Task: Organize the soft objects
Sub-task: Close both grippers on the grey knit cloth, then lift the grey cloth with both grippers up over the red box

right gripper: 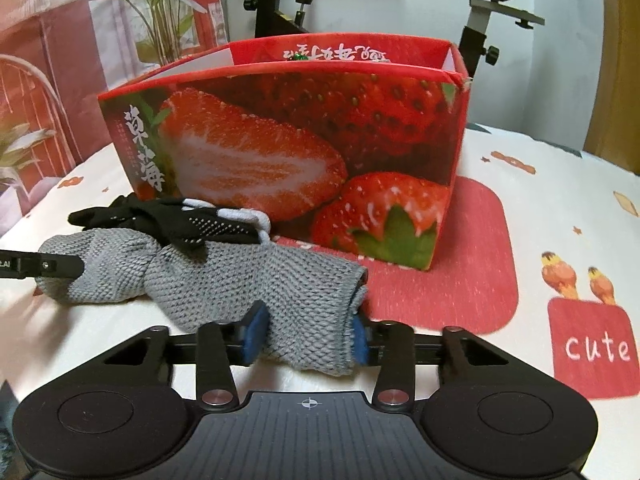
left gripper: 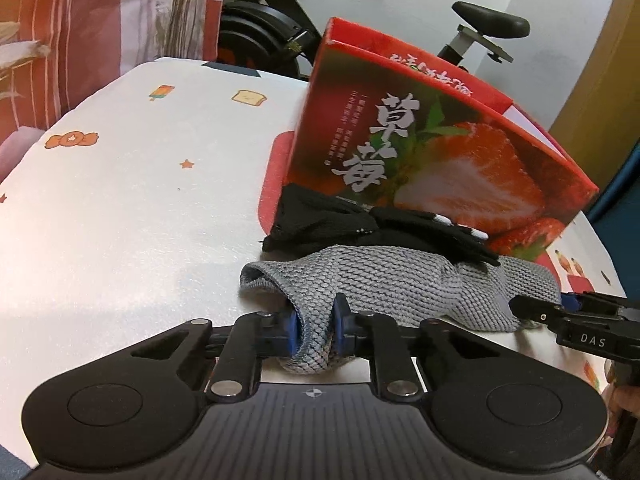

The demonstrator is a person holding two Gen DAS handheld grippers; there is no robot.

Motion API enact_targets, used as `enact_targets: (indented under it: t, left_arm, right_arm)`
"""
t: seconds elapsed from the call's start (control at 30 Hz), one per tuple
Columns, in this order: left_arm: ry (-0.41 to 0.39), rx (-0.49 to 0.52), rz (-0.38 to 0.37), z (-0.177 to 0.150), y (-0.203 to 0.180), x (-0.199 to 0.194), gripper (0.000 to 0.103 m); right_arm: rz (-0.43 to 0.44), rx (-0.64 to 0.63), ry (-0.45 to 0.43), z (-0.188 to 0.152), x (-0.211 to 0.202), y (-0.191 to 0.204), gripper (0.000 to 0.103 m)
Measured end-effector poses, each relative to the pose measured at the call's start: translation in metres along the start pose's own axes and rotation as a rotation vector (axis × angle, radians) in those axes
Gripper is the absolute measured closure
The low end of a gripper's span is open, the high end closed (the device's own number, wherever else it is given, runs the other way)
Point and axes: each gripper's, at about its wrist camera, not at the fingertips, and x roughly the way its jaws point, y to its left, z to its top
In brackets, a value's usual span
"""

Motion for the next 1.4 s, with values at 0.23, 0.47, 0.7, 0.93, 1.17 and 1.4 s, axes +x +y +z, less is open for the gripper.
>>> enact_targets:
  t: [0.23,0.47,0.7,0.93,1.17,1.4]
  left_arm:
    - [-0.033,0.000,-0.009,0.001,0.001,-0.015,0.087]
    - [-0.141,0.030,-0.027,0.011,-0.007,-0.048,0.089]
    - [-0.270,0.053,-0.043,0.033,-0.015,-0.085,0.089]
    - [-0.362,0.089,-0.045,0.068,-0.029,-0.098,0.089]
    - [-0.378,0.112,-0.038,0.115,-0.041,-0.073,0.089]
    - [-0.325,0.173,-0.016,0.162,-0.060,-0.017,0.089]
  right_arm:
    - [0.020,0.004,-0.025,-0.007,-0.021,-0.002,0.088]
    - [0.042,-0.005,-0.119,0.006,-0.051,0.002,0.089]
    - [0.070,-0.020,-0.248,0.031,-0.087,0.005,0.089]
    - [0.071,-0.052,-0.348,0.078,-0.108,0.005,0.089]
    - [0.012,-0.106,-0.378,0.131,-0.089,-0.007,0.089]
    - [-0.037,-0.077,-0.332,0.165,-0.043,-0.030,0.090]
